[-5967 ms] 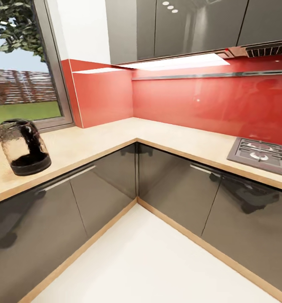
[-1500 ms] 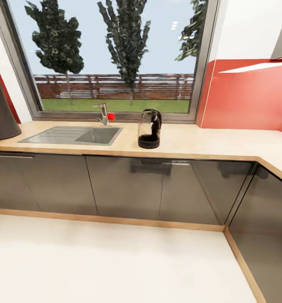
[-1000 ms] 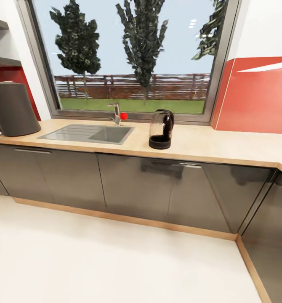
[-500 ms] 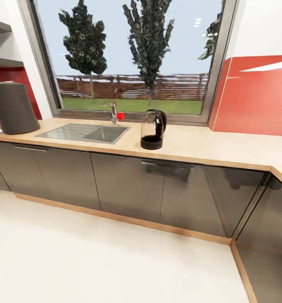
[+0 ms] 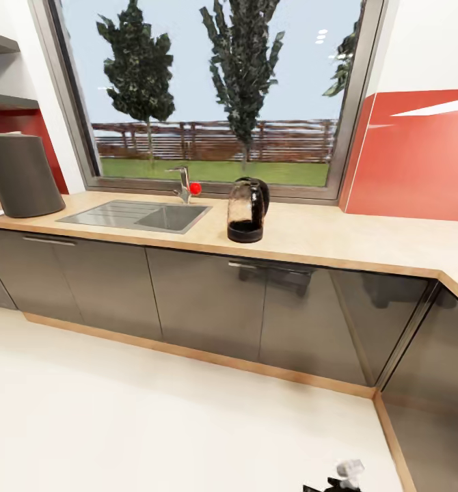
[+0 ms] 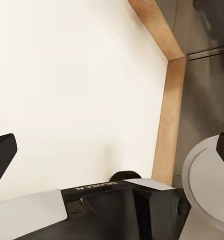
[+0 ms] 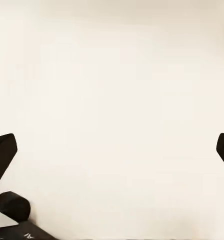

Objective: Set up a coffee station on the kitchen countertop: keep the coffee maker on the countertop, move the bottle of coffee from the kitchen shelf to the counter next to the coffee maker, place a paper coffee filter on top of the coffee maker, put the saucer next to the coffee maker with the coffee cup on the saucer, and place the electric kettle next to the coffee maker.

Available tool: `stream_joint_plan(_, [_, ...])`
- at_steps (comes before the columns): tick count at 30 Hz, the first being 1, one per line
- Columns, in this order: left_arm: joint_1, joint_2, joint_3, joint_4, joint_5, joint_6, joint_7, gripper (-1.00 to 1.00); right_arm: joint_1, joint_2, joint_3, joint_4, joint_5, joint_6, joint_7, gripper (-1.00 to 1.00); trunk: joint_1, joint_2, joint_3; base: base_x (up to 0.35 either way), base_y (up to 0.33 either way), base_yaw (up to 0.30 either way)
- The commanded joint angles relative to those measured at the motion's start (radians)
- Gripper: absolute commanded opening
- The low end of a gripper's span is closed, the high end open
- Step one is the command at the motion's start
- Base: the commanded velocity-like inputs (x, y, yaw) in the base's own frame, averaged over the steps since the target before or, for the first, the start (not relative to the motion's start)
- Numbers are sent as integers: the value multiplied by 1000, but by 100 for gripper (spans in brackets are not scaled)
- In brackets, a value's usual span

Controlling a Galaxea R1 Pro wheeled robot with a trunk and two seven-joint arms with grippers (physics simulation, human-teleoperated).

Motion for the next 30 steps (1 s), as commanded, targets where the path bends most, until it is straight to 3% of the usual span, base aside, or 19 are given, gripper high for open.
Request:
stream_joint_plan(1, [-1, 0, 2, 1, -2, -6, -2, 100, 2, 0, -1, -46, -1, 16, 32, 100, 0, 0, -1, 0, 0, 0])
stream_joint_plan(2, [-1, 0, 2, 1, -2, -6, -2, 100, 2, 0, -1, -85, -1, 40, 55, 100, 0, 0, -1, 0, 0, 0])
stream_joint_plan(3, [-1, -1, 2, 1, -2, -6, -2, 100, 2, 0, -1, -284, -2, 196, 124, 100, 0, 0, -1, 0, 0, 0])
stream_joint_plan(5, [-1, 0, 3, 1, -1, -6, -2, 100, 2, 1, -1, -397, -2, 282, 147, 100, 0, 0, -1, 0, 0, 0])
stream_joint_plan(6, [-1, 0, 3, 1, -1, -6, -2, 100, 2, 1, 0, -513, -2, 359, 161, 100, 0, 0, -1, 0, 0, 0])
stream_joint_plan(9, [-1, -1, 3, 1, -1, -6, -2, 100, 2, 2, -1, -673, -3, 455, 173, 100, 0, 0, -1, 0, 0, 0])
stream_joint_plan(10, [-1, -1, 3, 1, -1, -6, -2, 100, -2, 2, -1, -770, -4, 505, 177, 100, 0, 0, -1, 0, 0, 0])
stream_joint_plan(15, [-1, -1, 2, 1, -1, -6, -2, 100, -48, 1, -3, -942, -9, 607, 181, 100, 0, 0, -1, 0, 0, 0])
stream_joint_plan(19, [-1, -1, 2, 1, -1, -6, -2, 100, -190, -5, -10, -1013, -10, 746, 181, 100, 0, 0, -1, 0, 0, 0])
stream_joint_plan(23, [-1, -1, 3, 1, -1, -6, -2, 100, -312, -9, -13, -1034, -9, 831, 173, 100, 0, 0, -1, 0, 0, 0])
stream_joint_plan(25, [-1, -1, 2, 1, -1, -6, -2, 100, -449, -10, -14, -1041, -6, 899, 144, 100, 0, 0, -1, 0, 0, 0])
stream_joint_plan(26, [-1, -1, 2, 1, -1, -6, -2, 100, -509, -10, -14, -1041, -5, 943, 118, 100, 0, 0, -1, 0, 0, 0])
stream_joint_plan(27, [-1, -1, 2, 1, -2, -7, -2, 100, -613, -11, -14, -1041, -4, 997, 35, 100, 0, 0, -1, 0, 0, 0])
stream_joint_plan(30, [-1, -3, 1, 1, -2, -7, -2, 100, -678, -12, -14, -1030, -3, 1017, -104, 100, 0, 0, -1, 0, 0, 0])
